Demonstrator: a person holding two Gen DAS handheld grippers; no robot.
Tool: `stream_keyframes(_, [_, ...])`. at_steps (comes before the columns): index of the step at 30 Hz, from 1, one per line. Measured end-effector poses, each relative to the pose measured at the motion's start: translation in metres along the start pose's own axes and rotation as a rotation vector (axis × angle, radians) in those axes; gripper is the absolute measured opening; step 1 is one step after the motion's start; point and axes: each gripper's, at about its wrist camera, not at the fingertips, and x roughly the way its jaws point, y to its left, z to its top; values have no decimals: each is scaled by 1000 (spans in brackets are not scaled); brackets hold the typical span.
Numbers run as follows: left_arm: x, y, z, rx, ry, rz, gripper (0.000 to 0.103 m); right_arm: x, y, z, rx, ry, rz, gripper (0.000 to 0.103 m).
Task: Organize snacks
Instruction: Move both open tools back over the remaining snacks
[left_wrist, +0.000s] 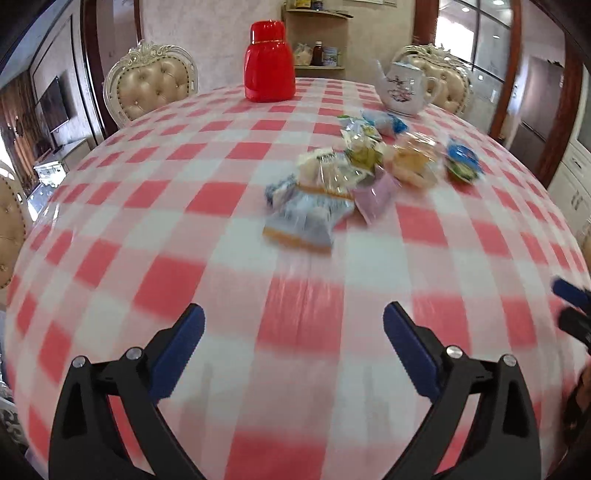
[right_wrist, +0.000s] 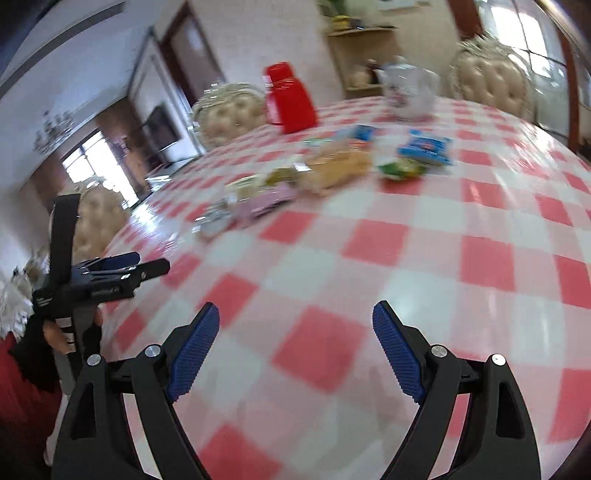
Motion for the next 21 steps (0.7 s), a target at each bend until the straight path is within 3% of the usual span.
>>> stream_keyframes(7, [52, -3, 44, 56, 8, 19, 97, 16, -32, 15, 76, 15, 63, 83])
stream_keyframes(15, [77, 6, 56, 60, 54, -48, 97, 47, -33, 56, 42, 51, -3, 83])
stream_keyframes(21, [83, 8, 55, 31, 83, -20, 97, 110, -34, 111, 234, 20, 2, 83])
